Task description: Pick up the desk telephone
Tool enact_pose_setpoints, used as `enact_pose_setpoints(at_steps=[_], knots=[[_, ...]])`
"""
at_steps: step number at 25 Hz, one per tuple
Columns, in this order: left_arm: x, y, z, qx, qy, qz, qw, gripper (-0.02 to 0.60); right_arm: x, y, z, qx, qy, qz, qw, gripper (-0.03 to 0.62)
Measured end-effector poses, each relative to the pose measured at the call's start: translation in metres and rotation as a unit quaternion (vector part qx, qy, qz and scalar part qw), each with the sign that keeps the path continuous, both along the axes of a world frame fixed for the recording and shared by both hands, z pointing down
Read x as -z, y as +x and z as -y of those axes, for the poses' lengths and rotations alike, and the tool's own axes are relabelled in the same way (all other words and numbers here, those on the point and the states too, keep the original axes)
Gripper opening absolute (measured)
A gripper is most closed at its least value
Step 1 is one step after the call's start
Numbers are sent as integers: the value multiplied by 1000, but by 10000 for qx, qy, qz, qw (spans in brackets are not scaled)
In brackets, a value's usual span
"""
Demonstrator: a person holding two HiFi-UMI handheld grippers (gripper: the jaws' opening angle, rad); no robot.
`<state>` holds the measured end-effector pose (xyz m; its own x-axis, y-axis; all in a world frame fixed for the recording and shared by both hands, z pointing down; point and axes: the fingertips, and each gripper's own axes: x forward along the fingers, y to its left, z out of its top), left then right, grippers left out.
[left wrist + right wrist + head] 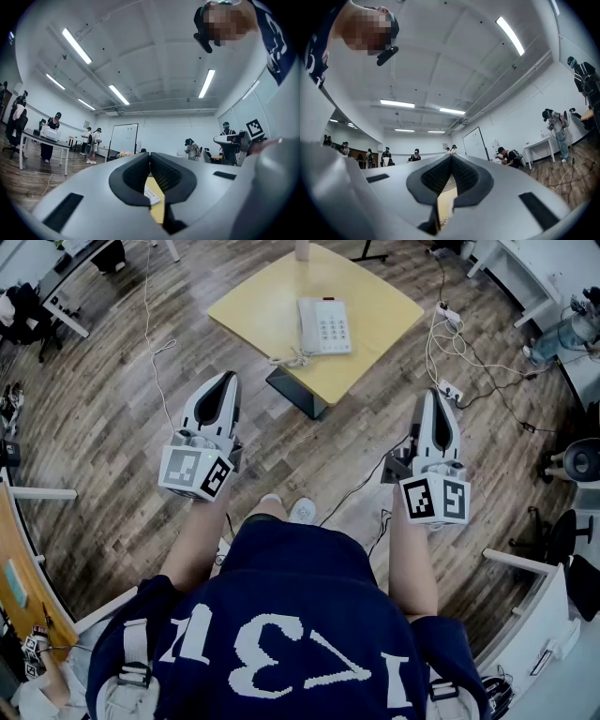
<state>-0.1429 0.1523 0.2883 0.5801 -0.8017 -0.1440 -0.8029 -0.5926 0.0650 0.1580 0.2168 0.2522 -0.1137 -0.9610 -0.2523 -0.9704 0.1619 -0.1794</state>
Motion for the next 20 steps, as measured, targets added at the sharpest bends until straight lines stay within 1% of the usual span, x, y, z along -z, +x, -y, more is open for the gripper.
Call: enact_pose_setpoints(at_steps=[6,11,17,20], knots=[[0,2,4,27,-1,11,10000,21,0,2,7,54,-2,28,10000,28],[-1,2,15,57,-26,14,10000,21,1,1,19,355,36,404,9985,28],[-4,4,31,90,-75,-21,9999,21,-5,5,40,479,-61,550,9973,28],[-8,3,48,115,-111,-33,9999,21,-7,6,57,501,-87,575,9971,28]])
